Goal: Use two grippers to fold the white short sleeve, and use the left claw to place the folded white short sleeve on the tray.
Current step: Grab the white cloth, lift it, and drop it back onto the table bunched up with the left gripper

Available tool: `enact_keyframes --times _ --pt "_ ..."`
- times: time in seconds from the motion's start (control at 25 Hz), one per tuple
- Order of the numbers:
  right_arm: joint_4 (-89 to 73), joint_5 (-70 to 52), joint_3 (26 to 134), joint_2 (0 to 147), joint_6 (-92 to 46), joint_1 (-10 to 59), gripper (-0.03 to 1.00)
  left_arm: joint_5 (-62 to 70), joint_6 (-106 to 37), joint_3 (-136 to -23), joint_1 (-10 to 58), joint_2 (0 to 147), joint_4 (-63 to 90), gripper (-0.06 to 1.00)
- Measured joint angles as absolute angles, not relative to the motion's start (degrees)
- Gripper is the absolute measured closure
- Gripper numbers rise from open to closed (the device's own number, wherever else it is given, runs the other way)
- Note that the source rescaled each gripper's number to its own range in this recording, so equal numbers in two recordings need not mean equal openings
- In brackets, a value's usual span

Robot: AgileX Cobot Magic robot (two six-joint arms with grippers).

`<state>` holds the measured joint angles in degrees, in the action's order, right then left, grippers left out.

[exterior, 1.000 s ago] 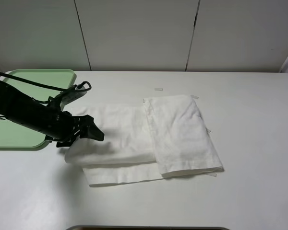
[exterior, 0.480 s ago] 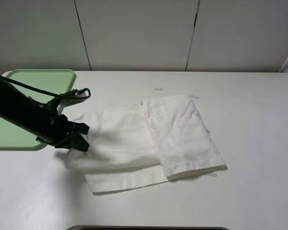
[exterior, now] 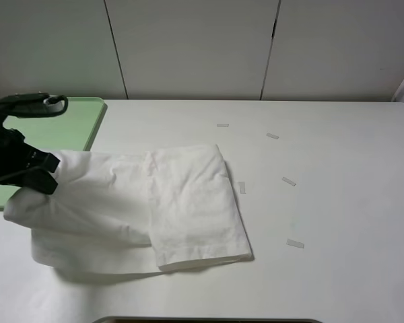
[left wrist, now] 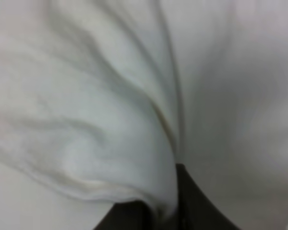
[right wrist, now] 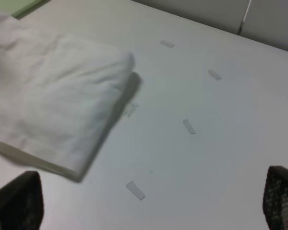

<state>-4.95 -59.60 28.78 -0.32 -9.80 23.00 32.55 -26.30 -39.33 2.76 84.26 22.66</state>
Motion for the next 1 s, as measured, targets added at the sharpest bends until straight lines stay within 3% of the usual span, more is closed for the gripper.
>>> enact_keyframes --times 0.32,1.0 --pt "-4.9 -59.6 28.8 -0.3 -9.8 23.0 -0.03 37.2 -26.6 -41.1 3.3 78.6 25.2 0.92" --pt "-4.9 -59.6 28.8 -0.3 -9.8 23.0 -0.03 29.5 -41.8 -41.1 17.8 87.0 45.8 0.92"
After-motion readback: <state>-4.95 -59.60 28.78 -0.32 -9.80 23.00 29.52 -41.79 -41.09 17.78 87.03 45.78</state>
